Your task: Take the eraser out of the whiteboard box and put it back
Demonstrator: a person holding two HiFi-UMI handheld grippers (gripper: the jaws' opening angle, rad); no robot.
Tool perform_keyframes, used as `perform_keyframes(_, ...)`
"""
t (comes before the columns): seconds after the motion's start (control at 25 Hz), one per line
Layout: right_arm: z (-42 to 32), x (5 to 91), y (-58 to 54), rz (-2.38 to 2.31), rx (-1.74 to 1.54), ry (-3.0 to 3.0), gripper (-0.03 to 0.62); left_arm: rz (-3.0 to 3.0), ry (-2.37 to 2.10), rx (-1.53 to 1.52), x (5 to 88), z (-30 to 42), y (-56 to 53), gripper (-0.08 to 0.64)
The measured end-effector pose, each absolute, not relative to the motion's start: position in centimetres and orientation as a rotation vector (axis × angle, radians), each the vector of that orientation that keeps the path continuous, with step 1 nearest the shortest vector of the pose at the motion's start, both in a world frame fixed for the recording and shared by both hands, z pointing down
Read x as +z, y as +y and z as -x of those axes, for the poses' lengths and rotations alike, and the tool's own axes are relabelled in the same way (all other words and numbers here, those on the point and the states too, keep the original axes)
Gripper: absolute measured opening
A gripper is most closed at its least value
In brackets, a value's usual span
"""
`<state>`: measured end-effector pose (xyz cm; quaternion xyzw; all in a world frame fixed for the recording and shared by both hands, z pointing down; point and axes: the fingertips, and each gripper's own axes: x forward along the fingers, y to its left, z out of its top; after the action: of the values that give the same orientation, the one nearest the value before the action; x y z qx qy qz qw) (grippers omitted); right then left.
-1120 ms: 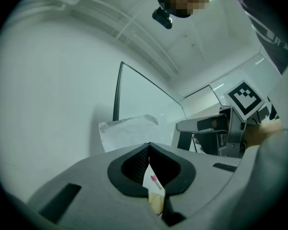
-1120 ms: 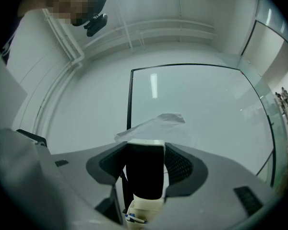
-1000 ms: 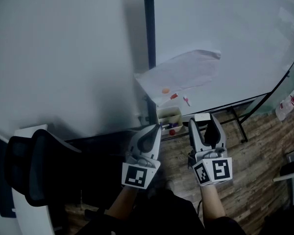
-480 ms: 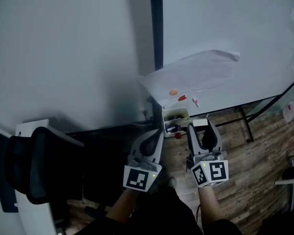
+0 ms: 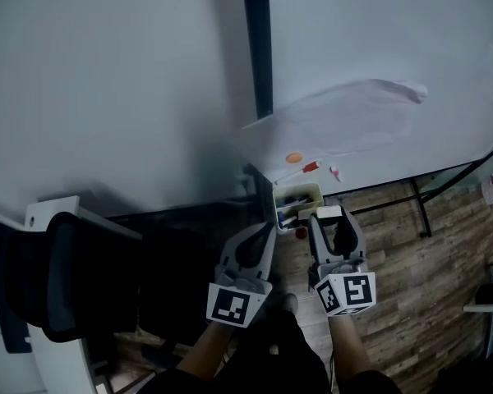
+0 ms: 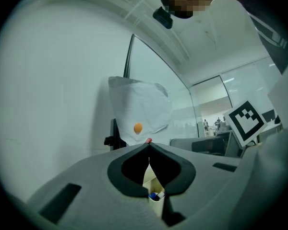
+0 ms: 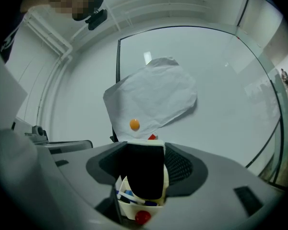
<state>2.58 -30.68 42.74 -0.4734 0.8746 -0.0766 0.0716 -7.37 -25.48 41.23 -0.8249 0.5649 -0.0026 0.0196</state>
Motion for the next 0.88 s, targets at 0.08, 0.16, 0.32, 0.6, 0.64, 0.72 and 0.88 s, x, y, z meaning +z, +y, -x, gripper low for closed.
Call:
perform_keyframes(0.08,-2.5,42.9,-30.7,1.416,-0.228,2.635,0.233,2.558,1.757,-0.009,41.4,7.4,-25.6,0.005)
perform_keyframes(0.16,-2.3,43.1,-30.9,1.41,-0.221,2.645,0.233,2.56,1.759,-0.012,41.6,7.2,-25.6,0.005)
perform_keyframes(0.32,-2.1,44.0,-31.2,1.42,-0.194,2.67,0.233,2.565,1.757,-0.023,42.0,6.9,-25.7,0.005)
perform_keyframes(0.6,-0.9,46.6,-32.0,1.456,-0.044,2.77,0.233,2.584,1.775,-0.035,43.4,6.8,-25.8,0.005)
perform_keyframes(0.64,-0.8,46.9,-32.1,1.463,-0.027,2.78,0.233,2.585,1.778,-0.044,43.6,6.8,-25.7,0.005)
perform_keyframes(0.72,-0.7,47.4,-32.3,1.47,-0.018,2.794,0.233,2.582,1.783,-0.055,43.8,6.9,-25.7,0.005)
perform_keyframes(0.88,-0.6,48.3,-32.7,1.491,-0.036,2.813,0.235,2.579,1.791,-0.061,44.1,7.1,-25.6,0.005)
